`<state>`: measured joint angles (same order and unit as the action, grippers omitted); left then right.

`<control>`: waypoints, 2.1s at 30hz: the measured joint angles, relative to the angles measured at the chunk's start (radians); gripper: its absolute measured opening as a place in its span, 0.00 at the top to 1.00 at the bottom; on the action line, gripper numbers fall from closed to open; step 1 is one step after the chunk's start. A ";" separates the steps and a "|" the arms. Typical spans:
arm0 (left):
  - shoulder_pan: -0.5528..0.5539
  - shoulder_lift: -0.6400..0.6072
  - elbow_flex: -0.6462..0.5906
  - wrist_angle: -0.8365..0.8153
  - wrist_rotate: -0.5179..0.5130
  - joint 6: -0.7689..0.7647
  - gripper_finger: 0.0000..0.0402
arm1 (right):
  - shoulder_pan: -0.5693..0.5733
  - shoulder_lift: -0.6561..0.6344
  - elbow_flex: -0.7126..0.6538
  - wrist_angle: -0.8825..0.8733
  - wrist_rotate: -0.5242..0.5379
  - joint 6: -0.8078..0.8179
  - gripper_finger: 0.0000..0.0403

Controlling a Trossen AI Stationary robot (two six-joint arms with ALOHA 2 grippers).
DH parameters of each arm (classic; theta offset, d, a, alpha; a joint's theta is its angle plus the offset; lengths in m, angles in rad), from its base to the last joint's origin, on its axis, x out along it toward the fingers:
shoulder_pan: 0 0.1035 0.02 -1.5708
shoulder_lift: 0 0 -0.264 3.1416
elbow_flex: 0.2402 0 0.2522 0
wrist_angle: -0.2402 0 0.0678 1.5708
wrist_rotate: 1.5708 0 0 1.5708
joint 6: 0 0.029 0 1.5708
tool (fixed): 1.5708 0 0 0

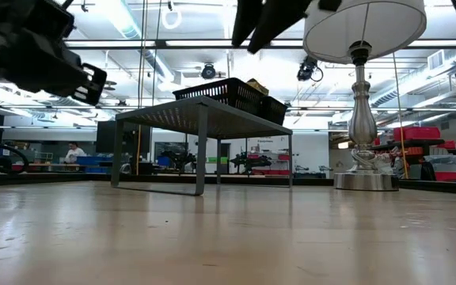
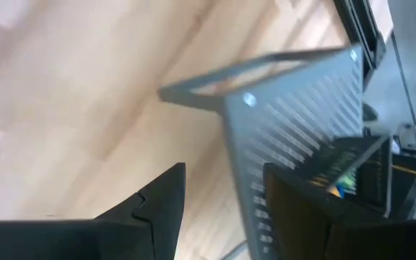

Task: Pick & Place Office Desk Supplies
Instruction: Put the yellow bin on the shelf

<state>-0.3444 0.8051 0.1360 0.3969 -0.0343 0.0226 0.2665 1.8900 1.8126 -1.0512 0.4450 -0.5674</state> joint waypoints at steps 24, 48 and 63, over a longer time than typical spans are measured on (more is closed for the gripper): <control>-0.492 0.157 0.496 -1.262 -0.007 -0.689 0.91 | 0.131 -0.002 -0.119 -0.091 0.006 0.279 0.52; -0.518 0.467 0.496 -1.202 0.030 -0.772 0.77 | 0.135 -0.002 -0.120 -0.098 0.004 0.340 0.52; -0.312 0.473 0.496 -1.151 0.005 -0.933 0.84 | 0.168 -0.002 -0.120 -0.098 0.001 0.380 0.52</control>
<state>-0.6560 1.2785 0.6319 -0.7544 -0.0290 -0.9099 0.4341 1.8885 1.6926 -1.1496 0.4455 -0.1872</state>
